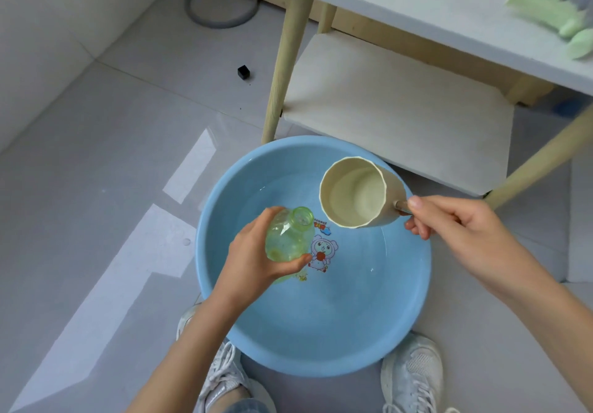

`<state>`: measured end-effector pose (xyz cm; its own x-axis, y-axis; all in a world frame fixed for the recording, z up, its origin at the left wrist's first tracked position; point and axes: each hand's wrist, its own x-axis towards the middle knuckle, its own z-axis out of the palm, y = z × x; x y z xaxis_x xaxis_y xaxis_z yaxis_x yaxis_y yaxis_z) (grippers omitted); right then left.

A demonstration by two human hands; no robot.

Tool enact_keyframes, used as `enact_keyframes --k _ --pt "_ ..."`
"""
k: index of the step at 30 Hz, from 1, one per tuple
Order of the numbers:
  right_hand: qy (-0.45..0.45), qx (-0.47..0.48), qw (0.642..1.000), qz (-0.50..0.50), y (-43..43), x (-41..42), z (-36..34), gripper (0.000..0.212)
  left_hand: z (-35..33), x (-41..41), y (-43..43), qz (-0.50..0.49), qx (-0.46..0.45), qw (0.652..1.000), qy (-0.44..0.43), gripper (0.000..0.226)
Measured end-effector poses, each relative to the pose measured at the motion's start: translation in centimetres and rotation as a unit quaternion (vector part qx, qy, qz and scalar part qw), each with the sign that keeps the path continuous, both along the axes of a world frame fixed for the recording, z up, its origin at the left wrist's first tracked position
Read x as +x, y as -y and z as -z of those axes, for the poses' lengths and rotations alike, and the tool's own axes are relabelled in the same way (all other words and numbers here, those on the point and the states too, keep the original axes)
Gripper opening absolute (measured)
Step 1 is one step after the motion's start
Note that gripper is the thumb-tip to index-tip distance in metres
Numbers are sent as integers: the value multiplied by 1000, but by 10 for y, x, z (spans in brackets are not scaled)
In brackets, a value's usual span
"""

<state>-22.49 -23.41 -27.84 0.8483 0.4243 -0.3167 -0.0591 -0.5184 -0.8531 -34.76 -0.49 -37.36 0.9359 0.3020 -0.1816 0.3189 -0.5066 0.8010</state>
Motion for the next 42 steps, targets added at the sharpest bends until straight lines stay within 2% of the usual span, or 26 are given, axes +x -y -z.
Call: enact_keyframes --k 18,42 --pt "62 76 995 1 -27 -20 6 52 19 -3 -8 9 5 1000 13 71" --pt "129 77 988 -47 -31 -23 12 36 26 -8 -10 14 8 1000 -21 77"
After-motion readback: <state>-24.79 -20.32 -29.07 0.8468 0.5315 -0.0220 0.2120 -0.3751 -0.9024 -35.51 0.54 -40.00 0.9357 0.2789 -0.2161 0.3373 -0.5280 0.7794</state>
